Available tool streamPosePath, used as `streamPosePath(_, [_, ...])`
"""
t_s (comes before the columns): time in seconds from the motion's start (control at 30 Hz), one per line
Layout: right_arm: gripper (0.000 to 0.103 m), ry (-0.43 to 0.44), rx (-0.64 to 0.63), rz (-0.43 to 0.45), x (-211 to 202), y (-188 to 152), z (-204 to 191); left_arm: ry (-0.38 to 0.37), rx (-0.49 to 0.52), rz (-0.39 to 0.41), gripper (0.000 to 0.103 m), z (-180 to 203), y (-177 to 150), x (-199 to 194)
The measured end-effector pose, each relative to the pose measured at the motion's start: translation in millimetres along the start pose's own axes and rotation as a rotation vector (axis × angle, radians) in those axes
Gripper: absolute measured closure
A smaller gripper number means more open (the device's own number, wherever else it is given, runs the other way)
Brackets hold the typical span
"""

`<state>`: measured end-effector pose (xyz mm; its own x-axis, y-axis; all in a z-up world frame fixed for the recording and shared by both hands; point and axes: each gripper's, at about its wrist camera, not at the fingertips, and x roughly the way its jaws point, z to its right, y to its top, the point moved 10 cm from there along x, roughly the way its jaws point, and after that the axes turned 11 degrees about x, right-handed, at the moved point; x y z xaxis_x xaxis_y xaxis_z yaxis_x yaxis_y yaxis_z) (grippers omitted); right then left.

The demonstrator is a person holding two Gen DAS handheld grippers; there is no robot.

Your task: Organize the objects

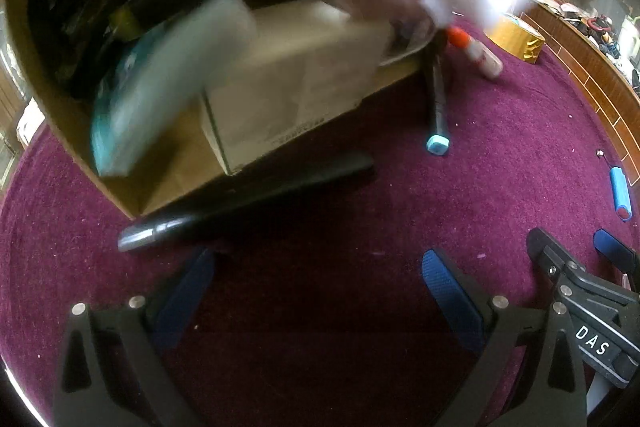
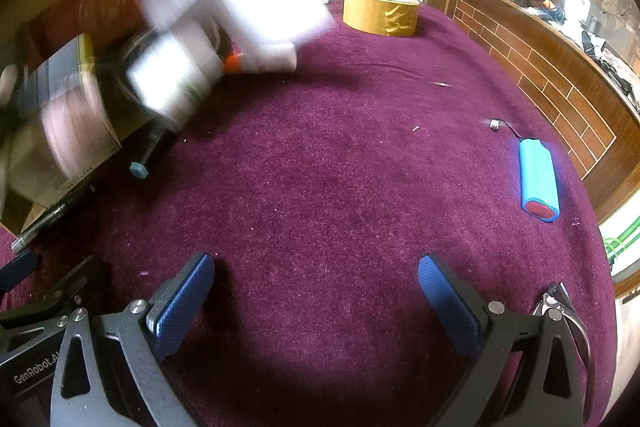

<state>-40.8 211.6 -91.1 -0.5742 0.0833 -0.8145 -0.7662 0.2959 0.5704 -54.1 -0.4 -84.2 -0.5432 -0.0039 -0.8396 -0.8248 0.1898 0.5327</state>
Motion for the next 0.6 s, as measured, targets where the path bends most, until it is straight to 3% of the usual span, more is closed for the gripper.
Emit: streamPosePath(0.6, [0.000,0.000,0.000,0.000,-1.2,-1.3,-0.9,0.002,-0.002,0.000,0.000,6.0,-5.1,6.7])
